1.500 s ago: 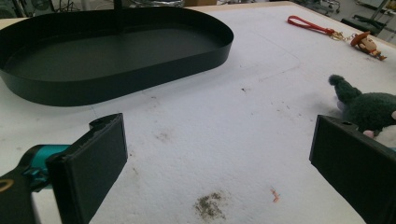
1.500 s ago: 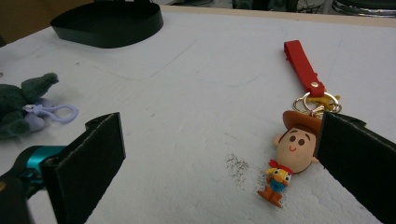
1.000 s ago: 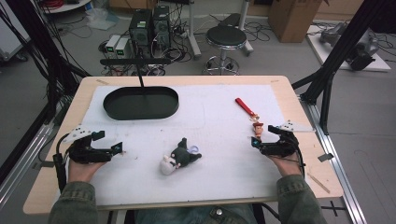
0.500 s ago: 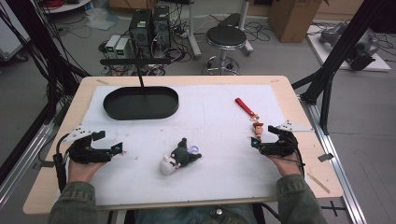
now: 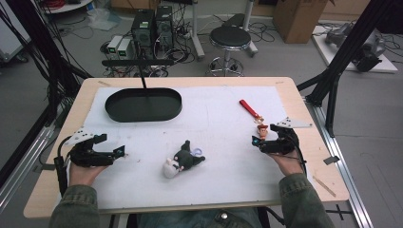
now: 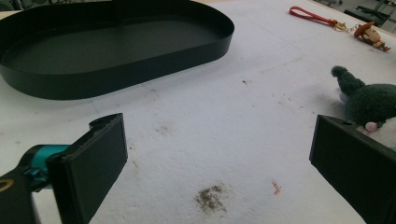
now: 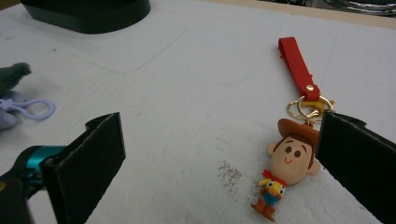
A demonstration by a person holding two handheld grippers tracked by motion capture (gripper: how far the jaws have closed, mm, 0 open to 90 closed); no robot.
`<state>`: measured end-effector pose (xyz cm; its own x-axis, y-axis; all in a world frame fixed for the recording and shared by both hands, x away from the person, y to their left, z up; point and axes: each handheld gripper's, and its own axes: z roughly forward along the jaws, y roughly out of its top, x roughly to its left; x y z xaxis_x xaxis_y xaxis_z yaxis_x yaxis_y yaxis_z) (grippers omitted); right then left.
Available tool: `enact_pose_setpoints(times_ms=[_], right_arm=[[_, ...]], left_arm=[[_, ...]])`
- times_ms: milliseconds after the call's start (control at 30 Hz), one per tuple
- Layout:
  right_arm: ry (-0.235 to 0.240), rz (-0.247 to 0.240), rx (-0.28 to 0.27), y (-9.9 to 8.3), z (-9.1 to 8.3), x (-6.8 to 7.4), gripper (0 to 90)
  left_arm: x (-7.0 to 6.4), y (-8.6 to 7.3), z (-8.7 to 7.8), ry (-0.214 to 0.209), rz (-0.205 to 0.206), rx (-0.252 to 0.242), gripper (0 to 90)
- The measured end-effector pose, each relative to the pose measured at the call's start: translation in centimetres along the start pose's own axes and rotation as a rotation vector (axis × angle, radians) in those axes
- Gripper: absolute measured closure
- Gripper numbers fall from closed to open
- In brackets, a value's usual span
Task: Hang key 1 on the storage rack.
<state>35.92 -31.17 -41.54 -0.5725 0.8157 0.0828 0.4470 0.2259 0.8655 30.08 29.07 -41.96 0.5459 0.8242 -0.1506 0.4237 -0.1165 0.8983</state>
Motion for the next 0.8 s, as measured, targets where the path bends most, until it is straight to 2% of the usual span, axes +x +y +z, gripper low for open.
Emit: enact_pose_setpoints(times_ms=[67,167,300,400,633,800], right_arm=[[-0.003,-0.012,0.004,0.2,0.3,-0.1,0.5],[-0.012,-0.004,0.020,0.4,0.7,-0.4,0.6],[-0.017,0.000,0.030,0.6,1.1,-1.0,0.6],[-0.026,0.001,0.064,1.2,1.7,-1.6,0.6],[-0.030,-0.007,0.076,2.9,2.5,-2.5,0.6],[-0.048,0.003,0.113,3.7,3.5,-3.2,0.6]], left_arm=[[0.0,0.0,0.0,-0.005,-0.003,-0.003,4.6],[-0.1,0.1,-0.2,-0.015,-0.011,-0.020,4.6],[0.0,0.0,-0.1,-0.017,-0.010,-0.007,4.6],[-0.1,0.0,0.0,-0.015,-0.006,-0.002,4.6],[0.0,0.0,-0.1,-0.012,-0.006,-0.006,4.6],[-0.1,0.0,-0.1,-0.010,-0.006,0.000,4.6]])
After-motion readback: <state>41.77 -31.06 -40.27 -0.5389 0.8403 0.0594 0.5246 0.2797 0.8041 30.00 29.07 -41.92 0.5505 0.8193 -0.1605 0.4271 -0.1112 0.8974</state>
